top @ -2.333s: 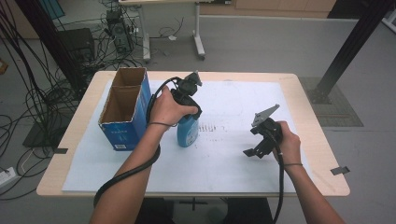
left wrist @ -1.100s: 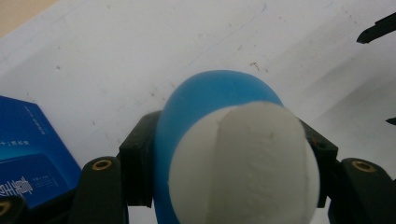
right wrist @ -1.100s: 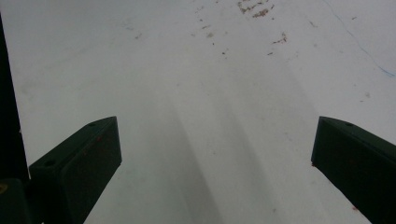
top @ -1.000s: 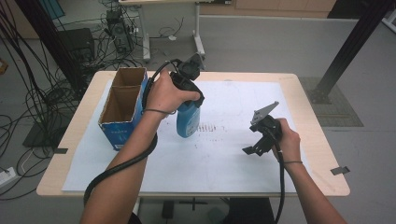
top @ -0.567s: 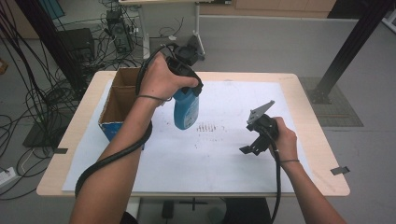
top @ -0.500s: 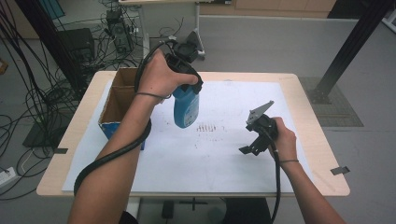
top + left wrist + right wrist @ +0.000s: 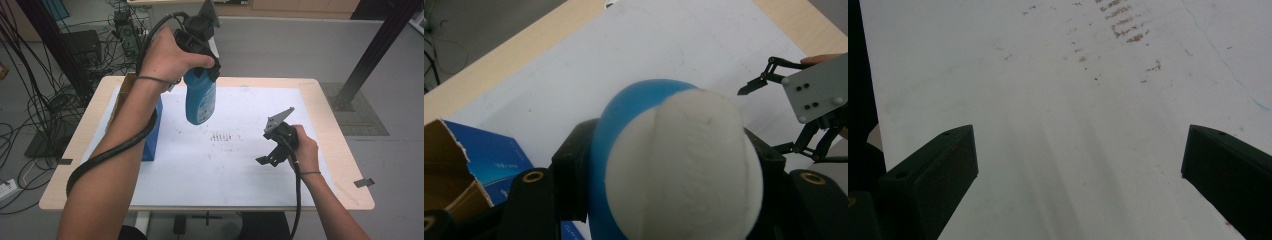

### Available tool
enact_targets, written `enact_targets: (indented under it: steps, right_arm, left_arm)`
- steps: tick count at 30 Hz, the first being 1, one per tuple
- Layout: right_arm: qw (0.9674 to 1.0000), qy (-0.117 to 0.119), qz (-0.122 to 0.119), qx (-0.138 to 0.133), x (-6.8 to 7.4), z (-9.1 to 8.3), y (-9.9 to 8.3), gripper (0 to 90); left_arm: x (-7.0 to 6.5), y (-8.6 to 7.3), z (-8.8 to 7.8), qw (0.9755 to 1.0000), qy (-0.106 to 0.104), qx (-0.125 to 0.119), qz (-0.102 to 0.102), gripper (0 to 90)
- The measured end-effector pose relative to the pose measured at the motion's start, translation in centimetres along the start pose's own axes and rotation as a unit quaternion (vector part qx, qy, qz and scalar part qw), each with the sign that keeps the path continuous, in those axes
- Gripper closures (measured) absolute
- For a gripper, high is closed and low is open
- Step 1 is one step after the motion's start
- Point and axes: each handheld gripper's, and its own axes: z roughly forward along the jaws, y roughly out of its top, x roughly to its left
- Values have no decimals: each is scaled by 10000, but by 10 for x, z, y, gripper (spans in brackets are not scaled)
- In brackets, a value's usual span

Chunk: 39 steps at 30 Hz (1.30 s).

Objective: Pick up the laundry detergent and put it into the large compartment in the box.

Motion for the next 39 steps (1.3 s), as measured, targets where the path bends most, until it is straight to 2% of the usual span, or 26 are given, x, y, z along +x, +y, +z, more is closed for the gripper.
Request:
enact_targets:
  steps: [6,15,18,23,24,25,26,28,30,31,32,33,34,38,39]
  right_arm:
    - [10000,4,-30,12,2,0,2,14]
    - [10000,17,-45,-7,3,1,3,14]
    - [10000,13,-47,-13,3,0,3,14]
    - [10000,22,-32,-56,2,1,3,14]
    - [10000,31,-37,-61,2,2,4,14]
    - [10000,31,-37,-61,2,2,4,14]
    - [10000,38,-50,-60,3,2,4,14]
    - [10000,42,-43,-60,3,3,4,14]
    - [10000,47,-39,-65,2,3,4,14]
    - [10000,47,-39,-65,2,3,4,14]
    - [10000,59,-44,-60,2,4,4,14]
    - [9999,66,-48,-67,2,4,4,14]
    - [9999,62,-47,-69,2,4,4,14]
    - [9999,71,-46,-99,2,4,5,14]
    - [9999,71,-46,-99,2,4,5,14]
  left_arm:
    - [2,7,-16,9999,-3,-117,-49,378]
    - [10,2,-20,9998,-28,-102,-151,378]
    - [17,-3,-24,9995,53,-117,-305,378]
    - [30,-9,-27,9990,102,-107,-411,378]
    - [37,-12,-30,9985,170,-109,-504,377]
    - [37,-12,-30,9985,170,-109,-504,378]
    - [43,-16,-32,9980,275,-64,-565,378]
    - [45,-17,-33,9977,318,-49,-594,378]
    - [56,-24,-37,9962,440,-62,-752,378]
    - [56,-24,-37,9962,440,-62,-752,378]
    - [62,-28,-40,9949,494,-78,-875,378]
    - [62,-28,-40,9949,494,-78,-875,378]
    - [70,-33,-43,9939,575,-64,-938,378]
    - [85,-44,-44,9913,739,11,-1092,378]
    - [85,-44,-44,9913,739,11,-1092,378]
